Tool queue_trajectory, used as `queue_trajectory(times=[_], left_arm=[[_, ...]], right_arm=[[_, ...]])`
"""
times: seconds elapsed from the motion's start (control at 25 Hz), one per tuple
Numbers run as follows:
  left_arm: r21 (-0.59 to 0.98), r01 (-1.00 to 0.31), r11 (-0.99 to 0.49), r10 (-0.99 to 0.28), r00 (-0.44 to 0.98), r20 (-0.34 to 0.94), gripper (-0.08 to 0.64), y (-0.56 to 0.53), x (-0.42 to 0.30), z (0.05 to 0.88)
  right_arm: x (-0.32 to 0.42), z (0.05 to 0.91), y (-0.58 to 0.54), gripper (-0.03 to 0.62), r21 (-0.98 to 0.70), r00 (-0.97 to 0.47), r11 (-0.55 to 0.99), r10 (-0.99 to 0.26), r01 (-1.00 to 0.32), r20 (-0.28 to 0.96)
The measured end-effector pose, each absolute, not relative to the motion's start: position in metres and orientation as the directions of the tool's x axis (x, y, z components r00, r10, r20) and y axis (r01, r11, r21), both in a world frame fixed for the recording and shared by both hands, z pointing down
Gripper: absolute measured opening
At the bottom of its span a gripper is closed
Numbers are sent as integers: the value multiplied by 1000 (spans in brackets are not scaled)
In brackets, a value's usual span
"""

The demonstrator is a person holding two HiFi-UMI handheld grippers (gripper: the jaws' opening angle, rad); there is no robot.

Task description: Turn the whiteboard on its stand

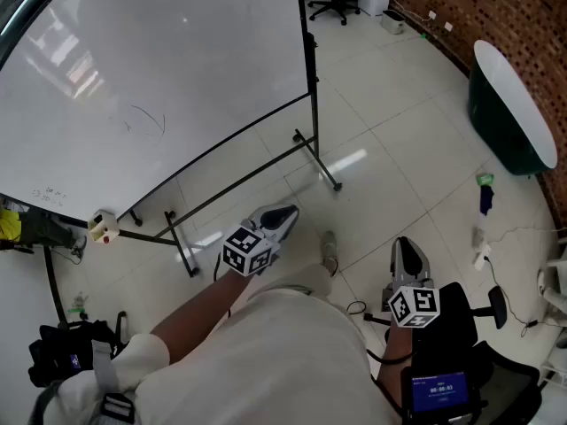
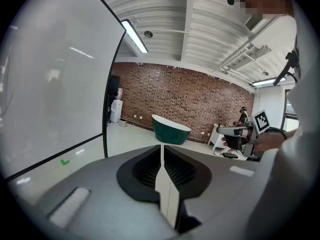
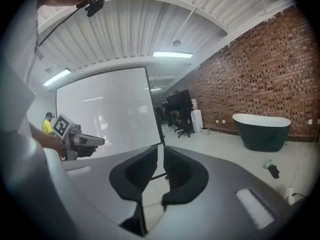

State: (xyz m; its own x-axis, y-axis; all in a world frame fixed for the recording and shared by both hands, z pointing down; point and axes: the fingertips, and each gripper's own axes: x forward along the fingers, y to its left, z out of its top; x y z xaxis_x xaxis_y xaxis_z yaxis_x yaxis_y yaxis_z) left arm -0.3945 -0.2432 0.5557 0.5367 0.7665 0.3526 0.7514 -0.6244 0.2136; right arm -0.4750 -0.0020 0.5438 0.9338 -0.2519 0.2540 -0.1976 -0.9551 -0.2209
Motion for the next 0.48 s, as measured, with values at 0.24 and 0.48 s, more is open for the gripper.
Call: queue_trajectory(times=[0.24, 0.48], left_arm=[[218, 760, -613, 776, 525, 351, 40, -209, -345, 558], [233, 770, -594, 790, 503, 351, 40, -173, -294, 559]], right_arm=[[-437, 545, 31, 31, -222, 938, -959, -231, -176, 258], [-389, 542, 61, 31, -216, 940, -963, -215, -159, 266]])
